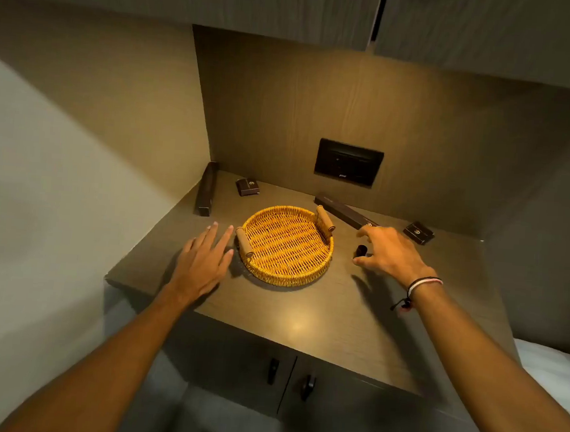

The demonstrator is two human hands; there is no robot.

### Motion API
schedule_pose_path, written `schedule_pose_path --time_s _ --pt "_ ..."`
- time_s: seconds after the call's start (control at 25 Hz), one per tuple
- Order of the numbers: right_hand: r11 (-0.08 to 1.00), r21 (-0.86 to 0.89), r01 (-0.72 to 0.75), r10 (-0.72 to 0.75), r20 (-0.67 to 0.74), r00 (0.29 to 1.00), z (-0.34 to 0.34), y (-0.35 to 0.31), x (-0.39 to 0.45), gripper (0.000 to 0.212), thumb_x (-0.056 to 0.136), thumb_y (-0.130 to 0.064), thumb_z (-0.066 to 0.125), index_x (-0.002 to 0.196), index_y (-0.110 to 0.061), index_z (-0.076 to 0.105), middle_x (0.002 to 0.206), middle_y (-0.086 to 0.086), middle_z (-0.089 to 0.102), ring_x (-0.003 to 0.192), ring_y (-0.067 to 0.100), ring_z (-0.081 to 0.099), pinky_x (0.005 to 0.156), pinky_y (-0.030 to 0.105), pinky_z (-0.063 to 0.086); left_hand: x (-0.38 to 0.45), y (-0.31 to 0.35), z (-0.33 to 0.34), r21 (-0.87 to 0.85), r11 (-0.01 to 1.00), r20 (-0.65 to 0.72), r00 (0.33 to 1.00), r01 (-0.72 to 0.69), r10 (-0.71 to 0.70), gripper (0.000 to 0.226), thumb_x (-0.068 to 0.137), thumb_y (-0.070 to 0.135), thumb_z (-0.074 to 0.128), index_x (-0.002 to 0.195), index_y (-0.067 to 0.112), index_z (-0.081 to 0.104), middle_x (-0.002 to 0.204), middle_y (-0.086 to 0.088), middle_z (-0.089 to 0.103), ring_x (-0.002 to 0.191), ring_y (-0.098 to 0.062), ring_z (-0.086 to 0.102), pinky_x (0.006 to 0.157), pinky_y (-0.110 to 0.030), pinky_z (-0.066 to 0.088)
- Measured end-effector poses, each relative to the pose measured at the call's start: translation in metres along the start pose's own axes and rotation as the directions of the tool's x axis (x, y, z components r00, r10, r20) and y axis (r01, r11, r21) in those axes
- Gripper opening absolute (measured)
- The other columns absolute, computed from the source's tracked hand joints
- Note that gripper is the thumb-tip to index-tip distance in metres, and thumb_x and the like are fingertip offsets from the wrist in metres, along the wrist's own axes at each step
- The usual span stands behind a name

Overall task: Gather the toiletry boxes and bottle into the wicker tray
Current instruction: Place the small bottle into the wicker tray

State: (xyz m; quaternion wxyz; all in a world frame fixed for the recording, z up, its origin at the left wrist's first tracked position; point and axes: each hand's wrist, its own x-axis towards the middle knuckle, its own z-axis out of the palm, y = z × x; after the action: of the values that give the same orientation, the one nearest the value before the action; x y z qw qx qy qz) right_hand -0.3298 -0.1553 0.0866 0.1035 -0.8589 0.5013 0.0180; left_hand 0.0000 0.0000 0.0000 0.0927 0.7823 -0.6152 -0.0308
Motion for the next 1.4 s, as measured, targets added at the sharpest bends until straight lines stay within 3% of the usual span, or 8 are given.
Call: schedule_pose_path --time_s 0.08,0.2,0.4,0.6,0.96,1.08,1.28,1.4 --pt "0.999 0.036 -0.032 0.031 0.033 0.999 0.003 0.002 0.008 0.048 0.087 -0.032 0.077 0.129 -0.017 0.06 0.127 0.011 0.065 0.114 0.027 0.064 0.088 0.037 0.057 0.003 -0.006 0.008 0.017 1.0 0.015 1.0 0.011 -0.011 0.057 0.102 0.04 0.031 0.154 0.02 0.02 0.162 -0.016 0.024 0.149 -0.032 0.023 0.12 -0.051 0.025" --pt "0.998 0.024 -0.052 0.05 0.061 0.997 0.01 0.009 0.015 0.032 0.088 -0.025 0.076 0.116 -0.014 0.066 0.117 0.011 0.068 0.105 0.024 0.065 0.087 0.036 0.059 0.006 -0.019 0.026 0.05 0.999 0.008 1.0 -0.002 0.001 0.058 0.1 0.043 0.024 0.153 0.022 0.022 0.162 -0.017 0.023 0.151 -0.032 0.019 0.121 -0.051 0.018" --pt "0.997 0.074 -0.019 0.023 -0.058 0.998 -0.002 0.001 0.023 0.033 0.086 -0.031 0.077 0.113 -0.015 0.068 0.11 0.008 0.068 0.096 0.021 0.066 0.08 0.036 0.06 0.018 -0.03 0.031 0.055 0.998 -0.005 1.0 -0.013 0.013 0.061 0.096 0.048 0.025 0.153 0.027 0.021 0.162 -0.018 0.024 0.151 -0.033 0.018 0.12 -0.054 0.019" --pt "0.97 0.185 0.155 -0.123 -0.174 0.977 -0.023 -0.036 0.033 0.029 0.084 -0.035 0.079 0.108 -0.021 0.071 0.102 0.0 0.072 0.091 0.015 0.069 0.078 0.037 0.063 0.021 -0.034 0.033 0.036 0.999 -0.009 1.0 -0.011 0.011 0.06 0.097 0.049 0.027 0.153 0.03 0.018 0.163 -0.017 0.021 0.151 -0.031 0.016 0.12 -0.053 0.016" --pt "0.951 0.092 0.296 -0.304 0.081 0.949 -0.001 -0.084 0.045 0.031 0.08 -0.038 0.082 0.106 -0.023 0.074 0.11 0.0 0.068 0.109 0.015 0.059 0.089 0.041 0.057 0.02 -0.034 0.032 0.048 0.999 -0.007 1.0 -0.01 0.011 0.062 0.096 0.05 0.023 0.154 0.03 0.015 0.164 -0.015 0.018 0.152 -0.029 0.014 0.121 -0.051 0.015" --pt "0.941 0.108 0.32 -0.335 0.175 0.926 0.008 -0.092 0.042 0.03 0.079 -0.036 0.083 0.104 -0.024 0.073 0.107 -0.003 0.067 0.106 0.011 0.059 0.075 0.028 0.052 0.019 -0.033 0.031 0.046 0.999 0.002 1.0 -0.006 0.006 0.063 0.095 0.051 0.022 0.154 0.03 0.013 0.164 -0.014 0.015 0.153 -0.028 0.011 0.123 -0.05 0.014" --pt "0.946 0.055 0.319 -0.323 0.222 0.92 0.009 -0.094 0.04 0.028 0.075 -0.034 0.086 0.098 -0.027 0.073 0.092 -0.01 0.063 0.089 0.011 0.062 0.067 0.026 0.051 0.018 -0.031 0.028 0.037 0.999 -0.002 1.0 -0.012 0.012 0.064 0.095 0.05 0.022 0.154 0.028 0.015 0.164 -0.015 0.015 0.153 -0.028 0.012 0.123 -0.051 0.014" --pt "0.954 0.037 0.298 -0.298 0.233 0.926 0.008 -0.092 0.037 0.03 0.074 -0.034 0.087 0.098 -0.028 0.072 0.093 -0.008 0.059 0.094 0.015 0.063 0.073 0.031 0.055 0.017 -0.03 0.027 0.044 0.999 -0.011 1.0 -0.018 0.018 0.064 0.095 0.049 0.022 0.154 0.027 0.016 0.164 -0.016 0.017 0.152 -0.029 0.013 0.123 -0.051 0.015"
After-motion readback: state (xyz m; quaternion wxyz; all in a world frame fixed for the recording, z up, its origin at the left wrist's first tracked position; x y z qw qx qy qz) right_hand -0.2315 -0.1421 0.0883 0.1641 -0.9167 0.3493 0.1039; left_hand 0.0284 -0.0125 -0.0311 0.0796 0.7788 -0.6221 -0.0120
